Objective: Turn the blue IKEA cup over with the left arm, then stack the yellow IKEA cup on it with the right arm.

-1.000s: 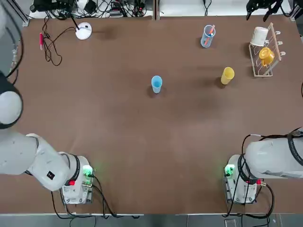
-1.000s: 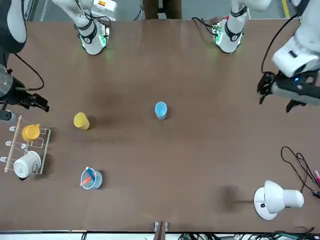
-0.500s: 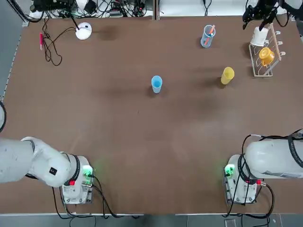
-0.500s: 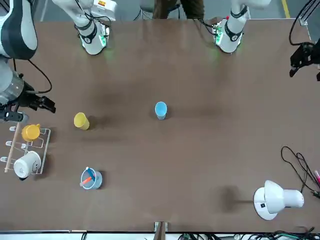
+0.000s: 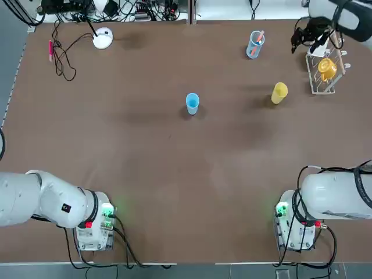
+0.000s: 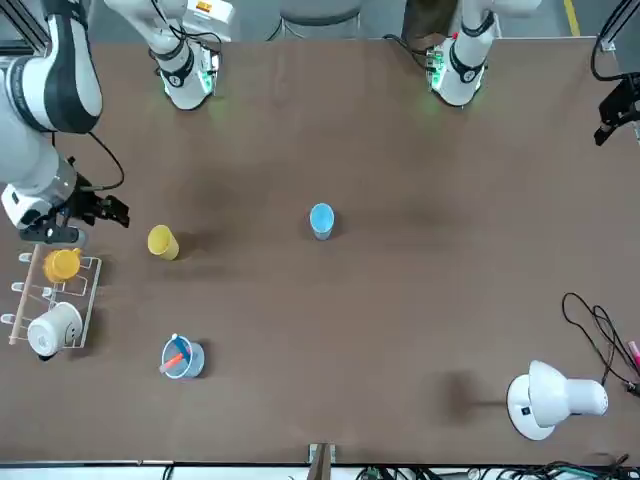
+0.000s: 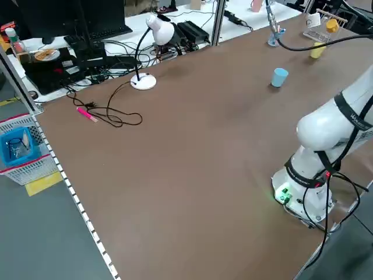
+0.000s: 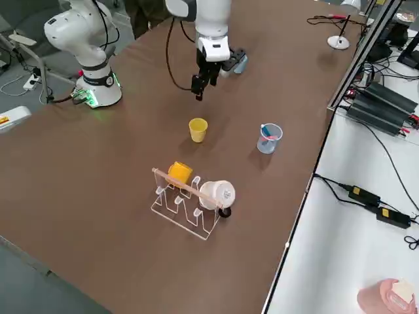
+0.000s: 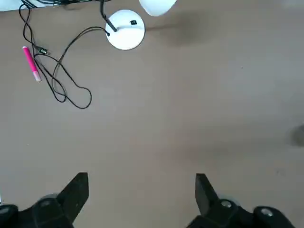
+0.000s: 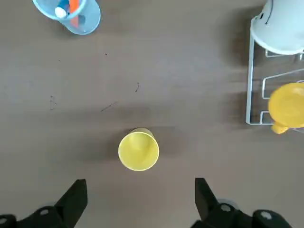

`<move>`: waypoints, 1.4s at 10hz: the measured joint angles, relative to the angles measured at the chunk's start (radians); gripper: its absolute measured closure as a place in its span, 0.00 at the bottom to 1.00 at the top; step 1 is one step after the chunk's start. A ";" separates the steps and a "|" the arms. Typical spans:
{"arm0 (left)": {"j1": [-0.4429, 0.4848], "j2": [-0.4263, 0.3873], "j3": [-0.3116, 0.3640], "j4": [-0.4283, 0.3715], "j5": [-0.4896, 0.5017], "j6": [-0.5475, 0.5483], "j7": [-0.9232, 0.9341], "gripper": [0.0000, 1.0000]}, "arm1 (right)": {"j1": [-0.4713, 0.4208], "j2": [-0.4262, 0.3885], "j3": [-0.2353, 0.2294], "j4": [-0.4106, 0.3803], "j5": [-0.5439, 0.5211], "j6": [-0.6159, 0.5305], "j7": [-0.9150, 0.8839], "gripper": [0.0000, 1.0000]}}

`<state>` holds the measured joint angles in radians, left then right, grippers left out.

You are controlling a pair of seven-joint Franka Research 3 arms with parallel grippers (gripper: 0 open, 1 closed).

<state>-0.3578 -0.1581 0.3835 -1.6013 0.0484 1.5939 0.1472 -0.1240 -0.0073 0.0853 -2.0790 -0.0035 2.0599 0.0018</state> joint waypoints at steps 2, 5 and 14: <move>0.003 0.000 0.000 0.001 0.000 0.001 -0.040 0.01 | -0.001 0.000 -0.001 -0.097 -0.005 0.127 -0.041 0.00; 0.003 0.007 -0.003 0.002 -0.001 0.001 -0.154 0.01 | -0.037 -0.001 -0.008 -0.176 -0.014 0.234 -0.127 0.00; 0.007 0.110 -0.028 0.056 -0.001 0.000 -0.136 0.01 | -0.074 0.069 -0.009 -0.357 -0.036 0.567 -0.048 0.02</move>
<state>-0.3512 -0.0478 0.3553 -1.5449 0.0469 1.5939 0.0114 -0.1981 0.0612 0.0768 -2.4363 -0.0395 2.6267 -0.0460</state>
